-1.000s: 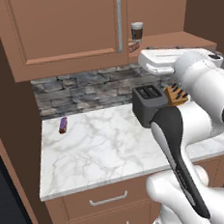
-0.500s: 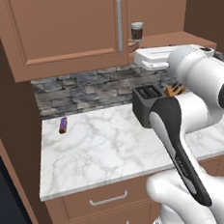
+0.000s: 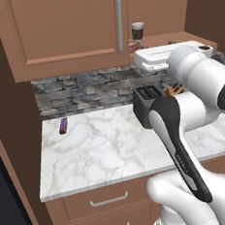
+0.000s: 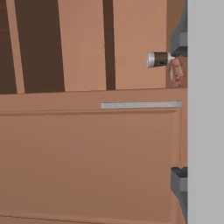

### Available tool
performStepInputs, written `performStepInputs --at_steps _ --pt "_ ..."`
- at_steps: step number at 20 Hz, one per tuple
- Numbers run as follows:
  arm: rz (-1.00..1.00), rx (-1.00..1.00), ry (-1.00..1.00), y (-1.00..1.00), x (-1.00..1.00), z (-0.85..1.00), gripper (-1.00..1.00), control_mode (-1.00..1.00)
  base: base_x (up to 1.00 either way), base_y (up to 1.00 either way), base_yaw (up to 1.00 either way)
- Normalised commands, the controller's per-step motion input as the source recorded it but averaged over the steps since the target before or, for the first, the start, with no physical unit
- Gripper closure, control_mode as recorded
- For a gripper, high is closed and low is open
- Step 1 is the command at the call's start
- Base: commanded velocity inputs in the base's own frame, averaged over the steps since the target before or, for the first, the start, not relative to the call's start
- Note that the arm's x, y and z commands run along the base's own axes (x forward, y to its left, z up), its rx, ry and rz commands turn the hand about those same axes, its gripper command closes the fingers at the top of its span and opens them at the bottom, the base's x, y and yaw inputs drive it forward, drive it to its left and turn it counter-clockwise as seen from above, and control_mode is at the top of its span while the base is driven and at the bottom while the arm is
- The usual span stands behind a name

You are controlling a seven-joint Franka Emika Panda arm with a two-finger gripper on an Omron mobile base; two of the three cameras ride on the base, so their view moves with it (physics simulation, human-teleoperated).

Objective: Pick the bar soap and bar soap from the cabinet and place them on the counter.

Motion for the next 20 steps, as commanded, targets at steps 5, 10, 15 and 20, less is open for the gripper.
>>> performStepInputs --at_steps 5,10,15,20 --pt "0.00 0.00 -0.05 0.01 0.29 0.00 -1.00 -1.00 0.00 0.00 0.00" --pt "0.00 0.00 -0.03 0.05 0.34 0.00 -1.00 -1.00 0.00 0.00 0.00" --pt "0.00 0.00 -0.01 0.02 0.36 0.00 -1.00 -1.00 0.00 0.00 0.00" --pt "0.00 0.00 -0.01 0.00 0.32 0.00 -1.00 -1.00 0.00 0.00 0.00"
